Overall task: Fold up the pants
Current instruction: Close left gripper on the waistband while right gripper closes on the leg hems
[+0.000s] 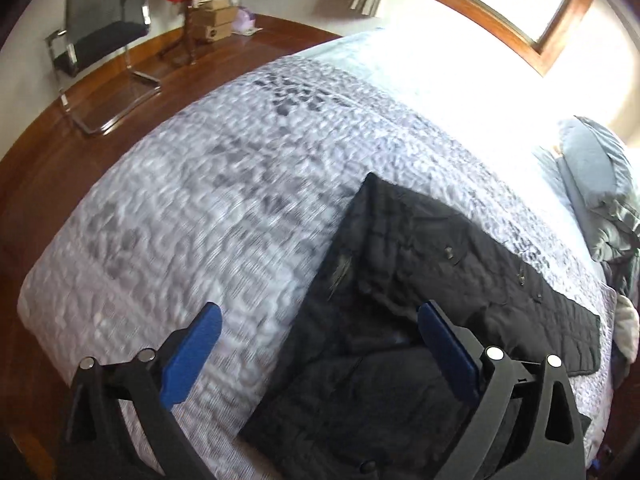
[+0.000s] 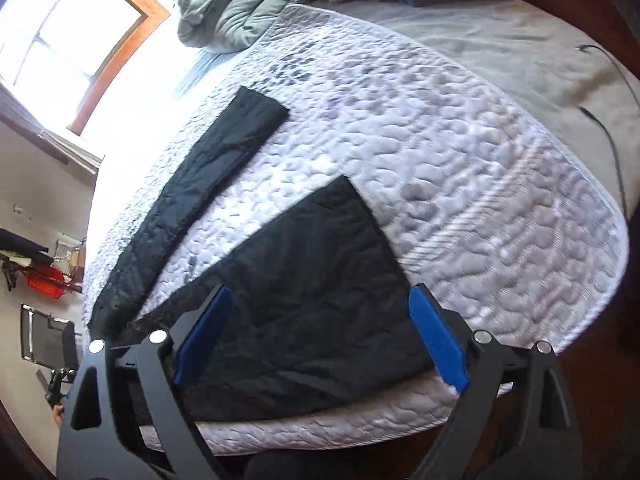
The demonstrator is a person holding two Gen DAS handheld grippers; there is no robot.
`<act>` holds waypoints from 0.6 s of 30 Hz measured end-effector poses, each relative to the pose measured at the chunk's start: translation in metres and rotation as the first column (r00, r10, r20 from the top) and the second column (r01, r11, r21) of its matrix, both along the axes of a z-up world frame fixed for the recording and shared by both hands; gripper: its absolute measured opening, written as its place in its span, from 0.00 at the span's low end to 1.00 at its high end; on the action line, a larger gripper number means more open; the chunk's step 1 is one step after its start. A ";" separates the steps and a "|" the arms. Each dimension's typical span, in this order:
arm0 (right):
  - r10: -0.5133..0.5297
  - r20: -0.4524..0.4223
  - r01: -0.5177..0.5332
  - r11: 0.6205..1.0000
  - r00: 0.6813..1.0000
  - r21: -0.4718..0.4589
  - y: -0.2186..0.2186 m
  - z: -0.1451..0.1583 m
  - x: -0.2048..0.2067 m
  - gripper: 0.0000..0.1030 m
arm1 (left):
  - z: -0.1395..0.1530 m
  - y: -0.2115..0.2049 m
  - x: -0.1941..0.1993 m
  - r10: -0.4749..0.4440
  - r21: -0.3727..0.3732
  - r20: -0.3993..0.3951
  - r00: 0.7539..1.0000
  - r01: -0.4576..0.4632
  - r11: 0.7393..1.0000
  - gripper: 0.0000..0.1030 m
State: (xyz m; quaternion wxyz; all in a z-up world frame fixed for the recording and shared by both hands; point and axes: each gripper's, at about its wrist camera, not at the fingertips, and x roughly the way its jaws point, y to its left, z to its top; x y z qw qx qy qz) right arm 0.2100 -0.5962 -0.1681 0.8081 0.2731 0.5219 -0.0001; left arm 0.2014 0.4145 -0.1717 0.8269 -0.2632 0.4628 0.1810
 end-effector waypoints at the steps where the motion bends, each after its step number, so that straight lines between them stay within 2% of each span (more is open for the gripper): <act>1: 0.017 -0.003 -0.017 0.999 1.000 0.031 0.009 0.000 0.019 0.88 | -0.001 0.004 0.022 -0.032 -0.030 0.008 0.999 0.032 0.999 0.96; 4: 0.061 -0.029 -0.058 0.994 0.998 0.093 0.039 -0.008 0.073 0.88 | -0.017 0.011 0.079 -0.115 -0.128 0.002 0.993 0.114 0.985 0.96; 9: 0.146 -0.045 -0.140 0.982 0.988 0.124 0.089 -0.017 0.150 0.88 | -0.067 0.021 0.144 -0.153 -0.296 -0.042 0.987 0.134 0.946 0.96; 13: 0.193 -0.042 -0.187 0.976 0.980 0.113 0.111 -0.020 0.206 0.88 | -0.101 0.028 0.179 -0.202 -0.279 -0.112 0.973 0.165 0.946 0.96; 15: 0.216 -0.048 -0.210 0.972 0.975 0.106 0.117 -0.024 0.233 0.88 | -0.114 0.030 0.190 -0.246 -0.309 -0.124 0.961 0.198 0.930 0.96; 18: 0.257 -0.055 -0.252 0.964 0.965 0.090 0.120 -0.029 0.272 0.88 | -0.119 0.026 0.200 -0.320 -0.305 -0.127 0.939 0.271 0.913 0.96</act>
